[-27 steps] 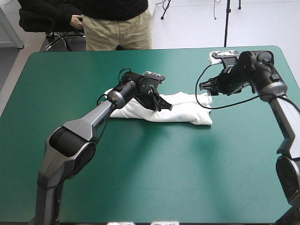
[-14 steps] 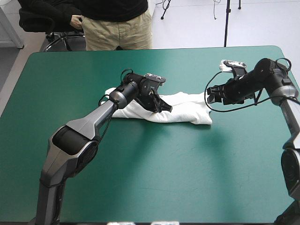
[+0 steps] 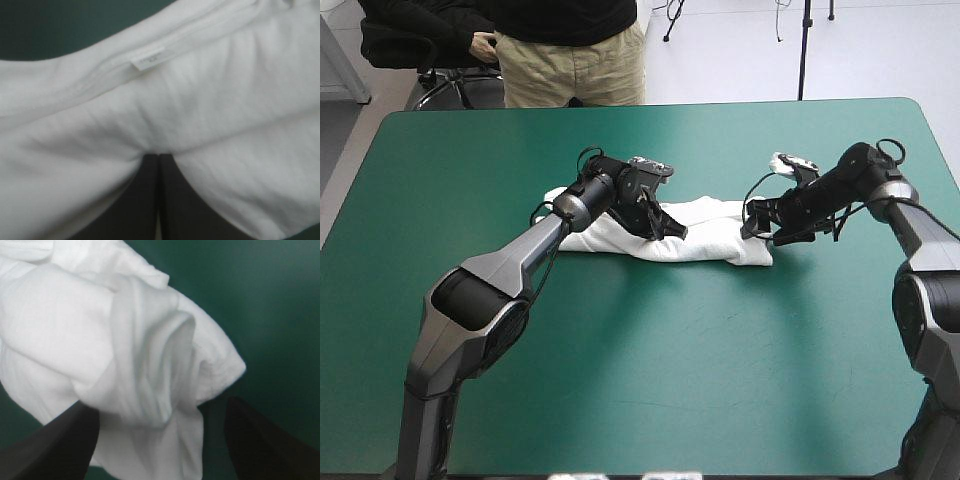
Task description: Fold the cloth
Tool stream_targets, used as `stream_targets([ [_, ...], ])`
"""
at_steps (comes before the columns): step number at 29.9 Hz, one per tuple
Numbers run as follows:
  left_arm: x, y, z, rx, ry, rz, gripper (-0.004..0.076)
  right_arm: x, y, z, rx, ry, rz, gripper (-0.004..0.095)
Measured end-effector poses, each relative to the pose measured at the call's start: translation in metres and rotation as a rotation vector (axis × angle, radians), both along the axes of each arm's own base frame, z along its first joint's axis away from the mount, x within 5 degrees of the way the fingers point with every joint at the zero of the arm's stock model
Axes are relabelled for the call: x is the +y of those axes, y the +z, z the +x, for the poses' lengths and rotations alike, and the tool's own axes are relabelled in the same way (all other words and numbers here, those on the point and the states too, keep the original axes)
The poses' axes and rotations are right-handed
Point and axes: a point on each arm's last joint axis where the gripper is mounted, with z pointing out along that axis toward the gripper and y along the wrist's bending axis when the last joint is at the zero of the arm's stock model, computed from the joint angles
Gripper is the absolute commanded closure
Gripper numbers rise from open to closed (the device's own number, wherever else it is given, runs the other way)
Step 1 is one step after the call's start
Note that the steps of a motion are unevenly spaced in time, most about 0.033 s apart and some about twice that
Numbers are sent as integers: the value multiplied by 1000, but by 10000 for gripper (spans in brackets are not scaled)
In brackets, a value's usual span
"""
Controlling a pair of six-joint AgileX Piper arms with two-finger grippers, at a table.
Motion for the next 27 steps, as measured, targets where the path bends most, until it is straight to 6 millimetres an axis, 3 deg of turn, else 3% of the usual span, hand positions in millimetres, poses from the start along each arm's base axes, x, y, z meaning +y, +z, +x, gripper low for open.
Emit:
stream_targets([
  [4,0,0,0,-1,-3,1,741,4,-11,5,9,6,49,287],
  [8,0,0,0,0,-5,1,741,10,-17,8,9,14,95,400],
  [11,0,0,0,0,-5,0,741,18,-21,9,12,23,108,614],
  [12,0,0,0,1,-4,-1,741,21,-22,9,14,27,112,762],
  [14,0,-1,0,2,-4,0,741,26,-25,9,24,33,116,925],
  [18,0,-1,0,4,-5,1,741,28,-25,10,24,40,115,913],
  [20,0,-1,0,4,-5,2,741,29,-15,12,0,55,110,913],
  [27,0,-1,0,4,-5,2,741,35,52,14,-136,121,160,913],
])
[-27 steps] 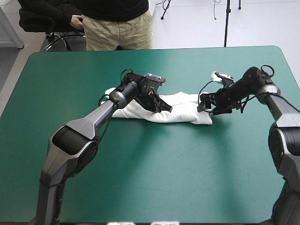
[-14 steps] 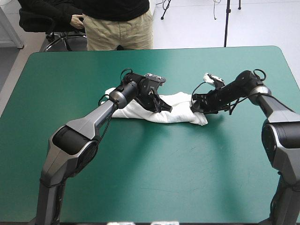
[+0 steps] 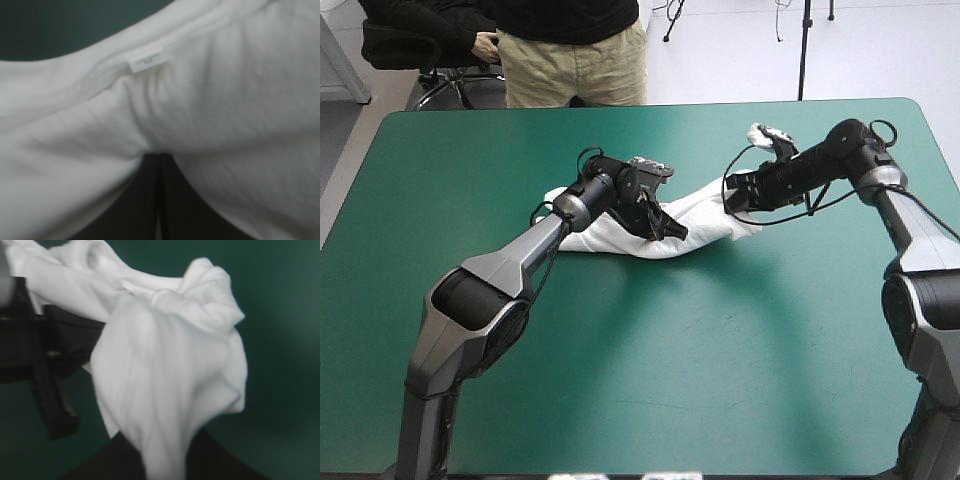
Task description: Fold the cloth
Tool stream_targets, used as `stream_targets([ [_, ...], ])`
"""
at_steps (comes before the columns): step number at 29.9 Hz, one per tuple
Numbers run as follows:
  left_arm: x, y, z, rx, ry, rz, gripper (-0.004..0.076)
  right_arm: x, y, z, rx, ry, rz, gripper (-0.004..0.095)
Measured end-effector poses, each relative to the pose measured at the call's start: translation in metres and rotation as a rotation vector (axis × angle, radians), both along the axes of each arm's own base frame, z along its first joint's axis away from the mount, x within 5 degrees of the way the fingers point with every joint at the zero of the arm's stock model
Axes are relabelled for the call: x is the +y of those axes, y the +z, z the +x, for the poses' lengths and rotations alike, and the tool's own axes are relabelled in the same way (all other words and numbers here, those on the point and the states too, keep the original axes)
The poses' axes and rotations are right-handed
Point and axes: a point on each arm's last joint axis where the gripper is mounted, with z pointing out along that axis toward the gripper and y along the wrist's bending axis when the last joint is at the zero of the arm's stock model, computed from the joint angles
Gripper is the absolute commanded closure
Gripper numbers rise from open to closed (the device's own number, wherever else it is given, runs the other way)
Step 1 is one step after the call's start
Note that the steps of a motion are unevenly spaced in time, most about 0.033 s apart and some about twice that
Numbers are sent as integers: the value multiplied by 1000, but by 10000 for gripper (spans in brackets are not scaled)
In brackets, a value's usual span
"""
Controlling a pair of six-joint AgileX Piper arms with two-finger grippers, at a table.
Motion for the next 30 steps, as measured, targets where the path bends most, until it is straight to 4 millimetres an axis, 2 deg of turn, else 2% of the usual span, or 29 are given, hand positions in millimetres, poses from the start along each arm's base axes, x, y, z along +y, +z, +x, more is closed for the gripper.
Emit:
stream_targets([
  [3,0,0,0,1,0,-1,741,7,25,-2,-55,31,27,913],
  [6,0,0,0,1,0,-1,741,18,39,-4,-85,74,34,913],
  [10,0,0,0,3,1,-4,741,33,44,-7,-99,114,36,913],
  [15,2,2,1,-1,27,3,741,35,44,-8,-100,119,15,913],
  [18,20,14,2,4,72,55,741,34,47,-7,-108,114,-13,913],
  [20,44,31,4,-5,108,105,741,33,51,-6,-121,111,-19,913],
  [24,91,90,-5,-75,189,110,741,34,58,-6,-140,110,-15,913],
  [26,112,120,-20,-113,217,100,741,36,60,-6,-144,113,-14,913],
  [30,143,150,-58,-142,246,91,741,48,60,-10,-146,142,-23,913],
])
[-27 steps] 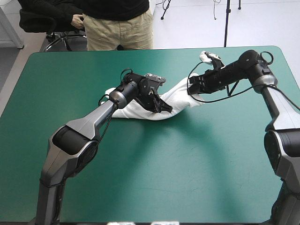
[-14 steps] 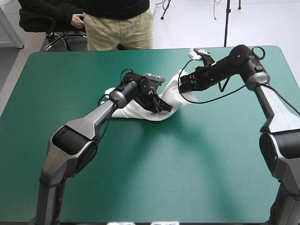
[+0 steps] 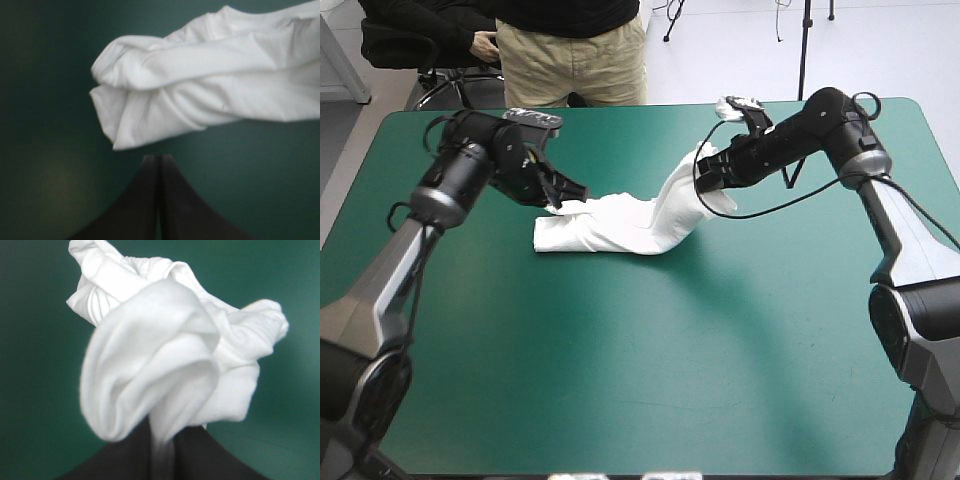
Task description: Fold the cloth
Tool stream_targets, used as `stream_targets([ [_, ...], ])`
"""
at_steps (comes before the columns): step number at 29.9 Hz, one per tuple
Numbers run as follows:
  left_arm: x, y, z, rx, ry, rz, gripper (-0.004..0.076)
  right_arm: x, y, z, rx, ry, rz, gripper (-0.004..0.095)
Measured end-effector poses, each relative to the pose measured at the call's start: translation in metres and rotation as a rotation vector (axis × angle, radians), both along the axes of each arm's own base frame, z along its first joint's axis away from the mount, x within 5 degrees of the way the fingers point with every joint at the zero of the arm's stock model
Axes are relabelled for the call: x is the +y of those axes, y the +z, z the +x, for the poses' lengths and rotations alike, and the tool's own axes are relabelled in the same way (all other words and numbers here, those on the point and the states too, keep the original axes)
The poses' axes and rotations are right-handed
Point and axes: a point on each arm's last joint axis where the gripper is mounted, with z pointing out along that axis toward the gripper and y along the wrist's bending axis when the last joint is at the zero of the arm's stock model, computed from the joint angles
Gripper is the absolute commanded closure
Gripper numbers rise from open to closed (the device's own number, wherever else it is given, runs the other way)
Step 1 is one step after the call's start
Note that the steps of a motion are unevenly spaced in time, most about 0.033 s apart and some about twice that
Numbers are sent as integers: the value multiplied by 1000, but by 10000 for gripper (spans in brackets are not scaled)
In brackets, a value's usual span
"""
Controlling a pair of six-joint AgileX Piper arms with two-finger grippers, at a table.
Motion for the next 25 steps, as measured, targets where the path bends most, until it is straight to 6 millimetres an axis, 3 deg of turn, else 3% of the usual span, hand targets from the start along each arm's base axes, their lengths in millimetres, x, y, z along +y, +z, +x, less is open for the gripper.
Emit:
stream_targets([
  [9,44,5,-108,29,-9,17,741,71,-8,-10,-70,46,12,913],
  [15,55,8,-138,0,-9,6,741,122,-28,2,-78,54,-20,873],
  [18,55,8,-139,0,-9,2,741,143,-35,8,-69,85,-17,671],
  [19,55,8,-139,1,-9,0,741,148,-37,9,-62,97,-15,520],
  [22,53,8,-140,8,-12,-19,741,166,-40,10,-46,147,0,304],
  [25,51,8,-141,15,-15,-39,741,178,-33,7,-58,187,27,294],
])
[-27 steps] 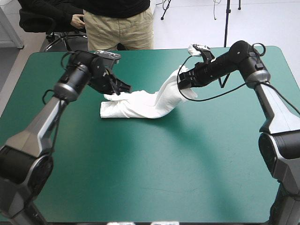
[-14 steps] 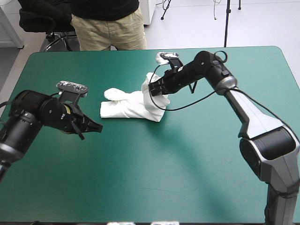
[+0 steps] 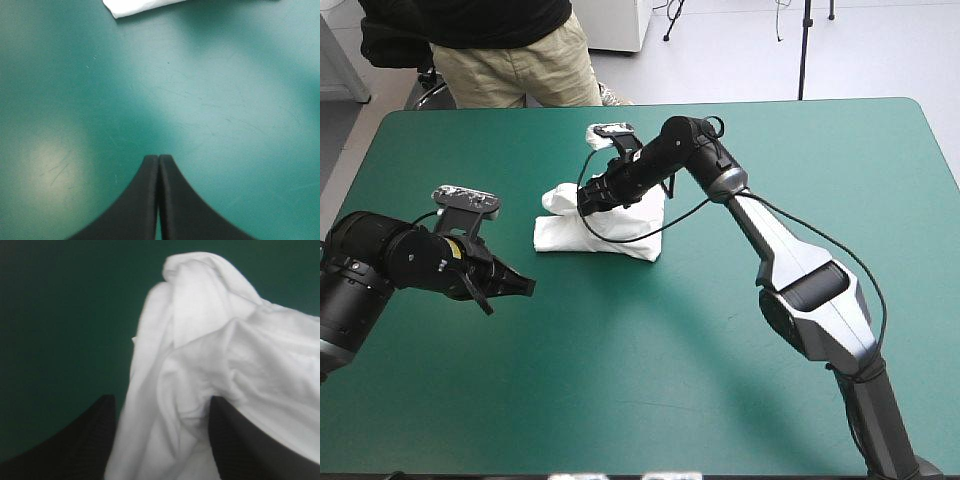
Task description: Fold the cloth
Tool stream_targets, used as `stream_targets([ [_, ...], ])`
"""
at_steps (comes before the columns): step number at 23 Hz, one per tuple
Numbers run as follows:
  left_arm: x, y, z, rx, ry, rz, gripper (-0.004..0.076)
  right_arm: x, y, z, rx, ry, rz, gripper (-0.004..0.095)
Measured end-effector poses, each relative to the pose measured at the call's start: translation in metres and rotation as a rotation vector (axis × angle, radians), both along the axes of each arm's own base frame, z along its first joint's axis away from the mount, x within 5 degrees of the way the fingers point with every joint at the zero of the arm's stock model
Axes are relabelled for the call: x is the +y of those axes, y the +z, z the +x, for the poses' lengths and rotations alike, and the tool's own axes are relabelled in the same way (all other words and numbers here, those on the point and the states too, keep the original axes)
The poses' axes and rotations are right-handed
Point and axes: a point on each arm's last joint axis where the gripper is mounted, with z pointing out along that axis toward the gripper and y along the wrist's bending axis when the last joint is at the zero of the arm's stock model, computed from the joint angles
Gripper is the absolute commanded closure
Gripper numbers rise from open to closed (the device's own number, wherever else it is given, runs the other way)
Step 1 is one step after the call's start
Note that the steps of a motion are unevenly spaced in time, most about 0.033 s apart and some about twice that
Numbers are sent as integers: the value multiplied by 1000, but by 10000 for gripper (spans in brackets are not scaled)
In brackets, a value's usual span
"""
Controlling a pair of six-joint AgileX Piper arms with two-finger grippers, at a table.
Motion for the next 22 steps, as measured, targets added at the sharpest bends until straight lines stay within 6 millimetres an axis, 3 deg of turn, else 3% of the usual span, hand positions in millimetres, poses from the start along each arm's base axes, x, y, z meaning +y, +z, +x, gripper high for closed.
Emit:
stream_targets([
  [6,-2,0,-1,11,-4,-28,741,-7,26,-2,-44,-32,-13,319],
  [13,-4,0,-2,19,-6,-47,741,-32,30,12,-85,-151,-114,319],
  [18,-5,0,-2,23,-4,-54,741,-64,10,23,-19,-229,-210,319],
  [22,-5,0,-2,23,-3,-54,741,-70,-17,25,56,-233,-269,319],
])
